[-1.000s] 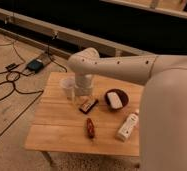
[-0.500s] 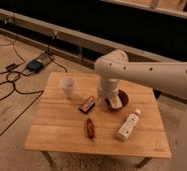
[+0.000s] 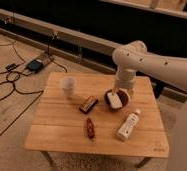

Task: Move the arm in a circular motion

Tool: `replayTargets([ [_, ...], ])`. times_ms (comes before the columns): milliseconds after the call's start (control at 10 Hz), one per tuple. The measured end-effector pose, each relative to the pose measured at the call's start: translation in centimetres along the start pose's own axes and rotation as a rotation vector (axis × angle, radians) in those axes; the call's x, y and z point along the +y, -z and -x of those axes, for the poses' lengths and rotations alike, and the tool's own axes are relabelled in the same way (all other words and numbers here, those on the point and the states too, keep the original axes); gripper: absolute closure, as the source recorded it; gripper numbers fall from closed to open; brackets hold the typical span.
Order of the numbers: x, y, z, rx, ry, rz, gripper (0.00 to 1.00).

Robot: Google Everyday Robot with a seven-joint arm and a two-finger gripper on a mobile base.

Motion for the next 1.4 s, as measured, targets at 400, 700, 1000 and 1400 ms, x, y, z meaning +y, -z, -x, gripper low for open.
replayTargets([
  [400, 3.5, -1.1, 5.6, -0.01, 0.051, -0.012, 0.35],
  [700, 8.8, -1.6, 8.3, -0.014, 0.131, 0.006, 0.35],
  [1000, 14.7, -2.6, 8.7, -0.008, 0.251, 0.034, 0.35],
  [1400, 21.7, -3.7, 6.4, 0.024, 0.444, 0.054, 0.35],
])
